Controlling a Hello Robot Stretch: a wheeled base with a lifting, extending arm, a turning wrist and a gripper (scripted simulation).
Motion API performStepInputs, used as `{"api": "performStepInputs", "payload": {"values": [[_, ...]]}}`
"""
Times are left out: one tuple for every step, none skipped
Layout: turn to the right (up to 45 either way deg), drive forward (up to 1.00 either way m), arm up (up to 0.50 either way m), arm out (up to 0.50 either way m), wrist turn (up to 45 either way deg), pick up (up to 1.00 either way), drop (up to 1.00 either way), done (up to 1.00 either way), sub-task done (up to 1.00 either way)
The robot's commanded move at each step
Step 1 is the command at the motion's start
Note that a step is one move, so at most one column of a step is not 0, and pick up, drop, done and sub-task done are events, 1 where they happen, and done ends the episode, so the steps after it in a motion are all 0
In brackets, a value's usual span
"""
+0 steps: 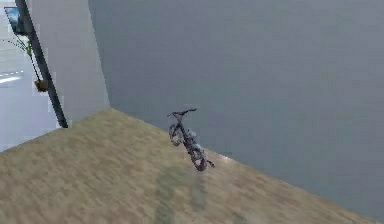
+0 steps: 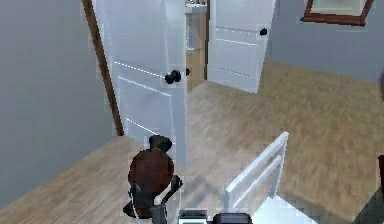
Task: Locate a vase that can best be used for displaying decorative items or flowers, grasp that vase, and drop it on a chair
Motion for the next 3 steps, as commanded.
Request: {"api": "performStepInputs", "payload": {"values": [[45.0,0.00,0.00,0.00,0.0,0.00,0.00,0.00,0.00],[30.0,0.00,0.00,0.00,0.0,0.00,0.00,0.00,0.00],[0.0,0.00,0.00,0.44,0.0,0.00,0.00,0.00,0.00]]}}
